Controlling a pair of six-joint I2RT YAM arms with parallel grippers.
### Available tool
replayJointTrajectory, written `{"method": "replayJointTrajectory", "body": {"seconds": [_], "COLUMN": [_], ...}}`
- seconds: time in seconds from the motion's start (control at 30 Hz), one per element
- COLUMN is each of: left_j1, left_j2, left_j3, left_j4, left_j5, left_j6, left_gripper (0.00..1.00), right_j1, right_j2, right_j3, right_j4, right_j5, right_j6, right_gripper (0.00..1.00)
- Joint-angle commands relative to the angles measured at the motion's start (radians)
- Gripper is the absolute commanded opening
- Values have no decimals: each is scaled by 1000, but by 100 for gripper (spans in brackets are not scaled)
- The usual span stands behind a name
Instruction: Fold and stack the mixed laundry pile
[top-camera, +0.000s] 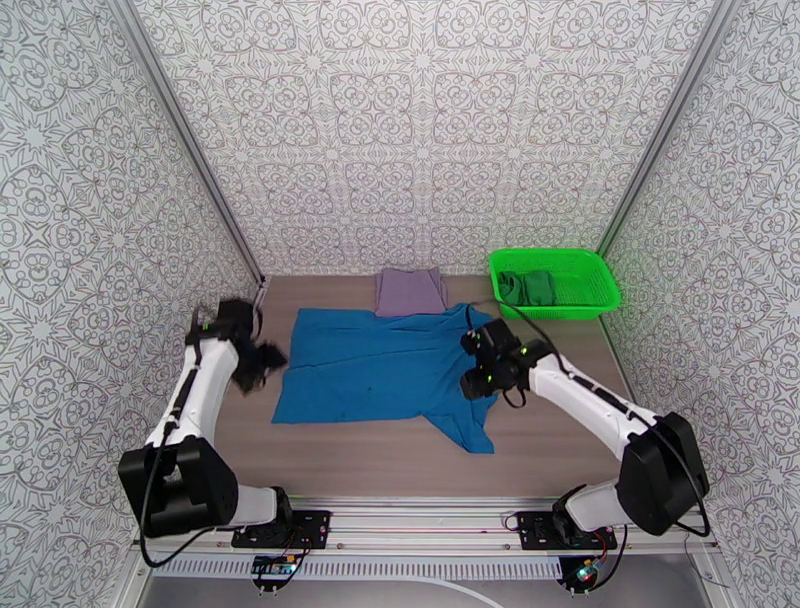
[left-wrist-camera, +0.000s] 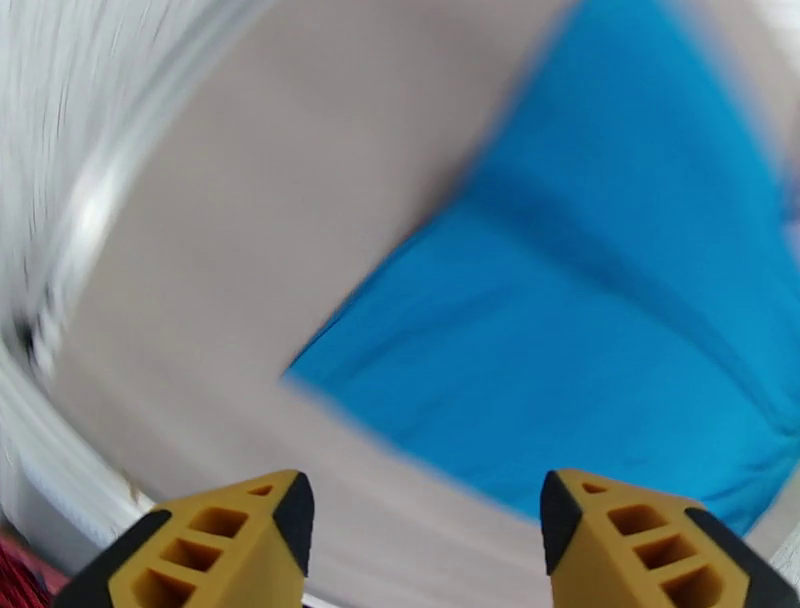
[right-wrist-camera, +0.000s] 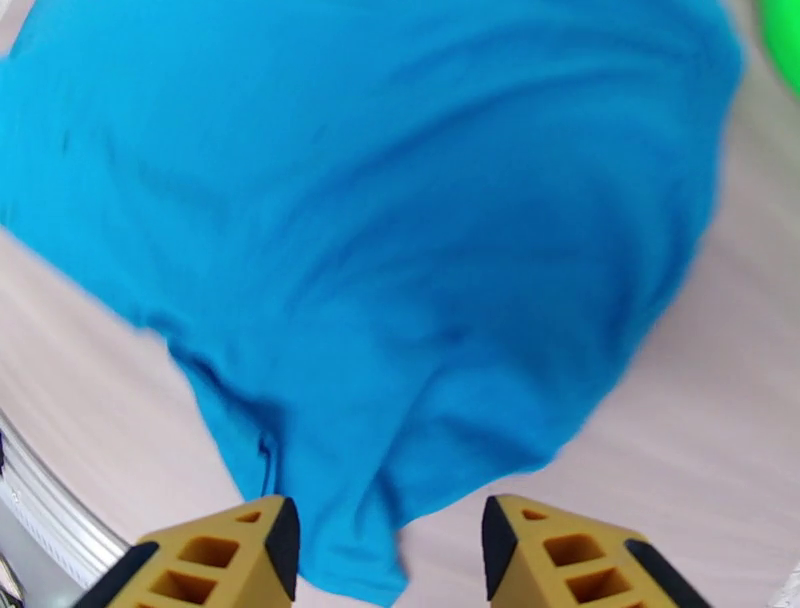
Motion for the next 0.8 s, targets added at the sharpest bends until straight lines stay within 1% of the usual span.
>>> {"method": "replayJointTrajectory", "body": {"seconds": [0.0,0.07,0.13,0.23,0.43,0.63,0.77], "left_j1": [54,52,46,36,25,1,-28], "left_j2": [-48,-34,-17,24,129,238,310], "left_j3": [-88,-134,-181,-211,-199,-187,-181], "left_j4": [57,77,140,208,292,373,419], "left_j5": [46,43,55,29,7,38,60], "left_j6": [-72,-94,-119,-155,-172,-181,-190], "left_gripper": [62,62,62,62,62,61,56], "right_j1": [37,49,55,56,56,58,65], "right_j2": [-37,-32,-23,-3,16,30,33], "right_j3": [-44,-65,-82,-89,-87,-85,-77], "right_j4": [104,120,138,152,163,160,128], "right_j5": [-39,-48,-61,-72,-78,-74,-47], "right_j6": [33,33,28,18,14,29,39], "right_gripper": [52,52,52,52,53,52,52]}}
